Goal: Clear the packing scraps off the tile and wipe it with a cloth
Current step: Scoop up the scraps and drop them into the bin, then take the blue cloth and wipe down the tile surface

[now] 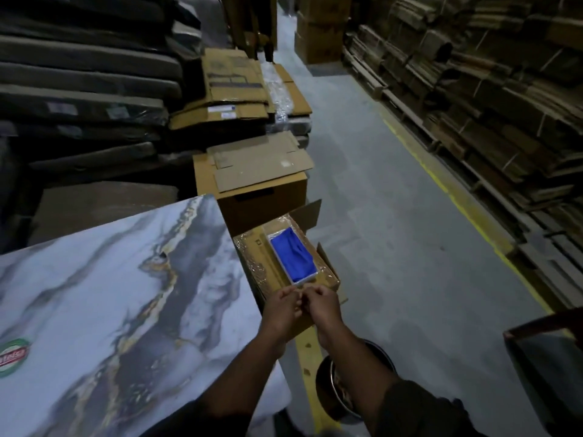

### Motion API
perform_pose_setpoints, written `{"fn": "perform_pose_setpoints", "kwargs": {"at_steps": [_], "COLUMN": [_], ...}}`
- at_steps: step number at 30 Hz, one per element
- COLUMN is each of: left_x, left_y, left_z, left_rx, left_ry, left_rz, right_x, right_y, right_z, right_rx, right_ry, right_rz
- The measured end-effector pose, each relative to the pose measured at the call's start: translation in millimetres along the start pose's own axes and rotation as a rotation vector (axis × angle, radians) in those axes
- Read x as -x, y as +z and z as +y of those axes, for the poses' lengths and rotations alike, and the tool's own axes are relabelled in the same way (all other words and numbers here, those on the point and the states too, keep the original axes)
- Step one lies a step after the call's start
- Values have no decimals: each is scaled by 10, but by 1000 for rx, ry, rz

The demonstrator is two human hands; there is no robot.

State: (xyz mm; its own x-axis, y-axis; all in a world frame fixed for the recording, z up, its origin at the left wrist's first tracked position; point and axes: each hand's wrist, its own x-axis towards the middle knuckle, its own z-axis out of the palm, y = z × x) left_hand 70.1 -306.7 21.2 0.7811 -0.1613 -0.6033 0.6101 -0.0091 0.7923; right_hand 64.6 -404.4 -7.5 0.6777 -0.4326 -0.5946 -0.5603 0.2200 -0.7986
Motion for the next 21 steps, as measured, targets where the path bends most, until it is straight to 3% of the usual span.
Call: {"fn": "perform_pose_setpoints", "kwargs": {"at_steps": [9, 15, 21], "left_x": [-886, -1737, -2339], "left_y": [-153, -12, 18], "left_z": [133, 308, 188], "left_rx": [123, 69, 107], "left_ry": [-58, -60, -101], "left_rz": [114, 168, 236], "right_x": [-1088, -2061, -2852], "right_y": [402, 526, 609], "right_z": [-286, -305, -81], "right_rx": [394, 810, 1138], "right_ry": [-111, -214, -191], "right_rz": [209, 169, 67]}}
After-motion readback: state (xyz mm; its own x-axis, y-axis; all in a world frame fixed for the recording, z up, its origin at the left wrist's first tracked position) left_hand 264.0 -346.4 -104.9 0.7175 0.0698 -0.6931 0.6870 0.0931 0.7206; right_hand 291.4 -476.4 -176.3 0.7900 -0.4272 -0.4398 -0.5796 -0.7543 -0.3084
